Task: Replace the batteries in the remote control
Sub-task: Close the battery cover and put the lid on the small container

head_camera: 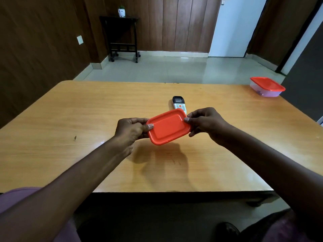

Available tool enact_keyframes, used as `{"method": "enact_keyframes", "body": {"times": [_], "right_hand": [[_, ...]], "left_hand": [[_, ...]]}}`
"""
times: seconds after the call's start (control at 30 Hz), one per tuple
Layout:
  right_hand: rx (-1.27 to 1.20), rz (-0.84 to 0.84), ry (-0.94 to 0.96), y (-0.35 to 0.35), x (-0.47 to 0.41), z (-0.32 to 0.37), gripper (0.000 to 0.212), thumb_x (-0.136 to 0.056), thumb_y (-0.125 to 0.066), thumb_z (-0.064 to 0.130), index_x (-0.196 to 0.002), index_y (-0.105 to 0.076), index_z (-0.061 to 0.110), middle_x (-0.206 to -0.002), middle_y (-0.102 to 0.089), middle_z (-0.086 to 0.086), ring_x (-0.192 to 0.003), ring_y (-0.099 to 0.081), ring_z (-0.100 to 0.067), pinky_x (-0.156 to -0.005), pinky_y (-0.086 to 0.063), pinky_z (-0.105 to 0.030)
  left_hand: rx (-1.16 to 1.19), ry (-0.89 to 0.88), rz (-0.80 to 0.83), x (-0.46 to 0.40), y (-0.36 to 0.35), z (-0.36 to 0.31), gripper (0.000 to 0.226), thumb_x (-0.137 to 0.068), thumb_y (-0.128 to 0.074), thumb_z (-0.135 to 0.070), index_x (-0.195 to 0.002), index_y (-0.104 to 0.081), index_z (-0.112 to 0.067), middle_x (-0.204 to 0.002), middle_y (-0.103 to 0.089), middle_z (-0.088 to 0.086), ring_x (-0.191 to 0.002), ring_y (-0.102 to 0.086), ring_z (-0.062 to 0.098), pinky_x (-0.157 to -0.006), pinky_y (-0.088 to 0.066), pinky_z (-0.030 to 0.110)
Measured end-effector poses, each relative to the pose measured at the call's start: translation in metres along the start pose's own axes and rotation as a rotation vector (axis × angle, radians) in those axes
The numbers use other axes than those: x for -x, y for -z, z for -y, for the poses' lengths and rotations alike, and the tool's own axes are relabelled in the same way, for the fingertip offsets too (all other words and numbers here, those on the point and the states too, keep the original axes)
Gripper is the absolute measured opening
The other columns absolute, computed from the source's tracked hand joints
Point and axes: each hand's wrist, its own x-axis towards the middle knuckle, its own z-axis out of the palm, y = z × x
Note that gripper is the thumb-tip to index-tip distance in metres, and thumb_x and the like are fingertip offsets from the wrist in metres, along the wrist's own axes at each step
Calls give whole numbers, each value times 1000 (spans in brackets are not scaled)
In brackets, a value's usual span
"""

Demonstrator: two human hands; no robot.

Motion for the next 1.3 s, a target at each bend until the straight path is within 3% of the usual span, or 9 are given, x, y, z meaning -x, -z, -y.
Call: {"method": "enact_keyframes", "body": {"times": [0.17, 0.3, 0.43, 0.53, 0.7, 0.87, 1.0, 1.13, 1.3], "right_hand": [[-95, -2, 28, -30, -1, 0, 15, -82, -80, 1, -94, -71, -1, -82, -69, -16, -60, -70, -26, -62, -62, -36], [-116, 122, 61, -72, 4, 4, 43, -80, -75, -10, -121, -68, -1, -109, -71, -18, -85, -73, -26, -74, -64, -34], [111, 174, 172, -121, 8, 8, 57, -77, -82, -1, -128, -66, 19, -108, -75, 2, -96, -73, -12, -65, -52, -15], [79, 162, 198, -159, 8, 15, 52, -79, -83, 4, -126, -68, 21, -102, -76, 1, -88, -73, -11, -62, -50, -11], [-278, 192, 74, -232, 0, 35, 38, -82, -75, -6, -118, -69, -1, -101, -75, -18, -89, -73, -29, -87, -60, -37], [-538, 214, -156, -314, -9, 56, 24, -85, -65, -15, -107, -70, -9, -96, -72, -21, -80, -73, -27, -84, -62, -34], [-522, 220, -244, -380, -16, 70, 19, -84, -68, -12, -102, -72, -8, -87, -71, -17, -71, -71, -24, -74, -64, -31], [-466, 242, -244, -433, -22, 84, 6, -86, -69, -7, -87, -73, -4, -77, -71, -16, -61, -67, -21, -62, -63, -28], [-388, 261, -219, -483, -28, 89, 7, -83, -69, -8, -81, -75, -4, -74, -72, -17, -60, -68, -24, -72, -65, -37]], "left_hand": [[37, 46, -29, 10, 36, 4, 13, -82, -75, 6, -95, -74, 4, -88, -75, 18, -70, -74, 26, -63, -63, 31], [57, 96, -115, 13, 77, -3, 7, -88, -67, 6, -93, -72, 4, -84, -74, 18, -69, -73, 26, -56, -61, 29], [14, 114, -171, 13, 129, -12, 16, -90, -61, 8, -102, -72, 7, -96, -75, 22, -76, -74, 29, -56, -61, 30], [-5, 127, -172, 19, 166, -20, 20, -92, -57, 12, -106, -71, 8, -94, -73, 22, -76, -72, 29, -52, -61, 28], [16, 132, -234, 36, 232, -29, 18, -92, -56, 10, -102, -71, 9, -99, -73, 26, -80, -73, 30, -57, -63, 30], [24, 107, -388, 48, 293, -31, 17, -91, -61, 7, -105, -70, 11, -96, -73, 27, -70, -72, 27, -52, -61, 29], [-37, 115, -515, 55, 334, -35, 14, -92, -59, 7, -101, -69, 10, -83, -69, 23, -57, -68, 24, -46, -60, 29], [-199, 148, -633, 53, 377, -33, 19, -92, -60, 5, -109, -64, 12, -83, -70, 24, -53, -68, 25, -51, -62, 31], [-441, 181, -755, 57, 415, -29, 20, -90, -59, 0, -104, -68, 11, -69, -69, 21, -46, -69, 26, -56, -63, 36]]}}
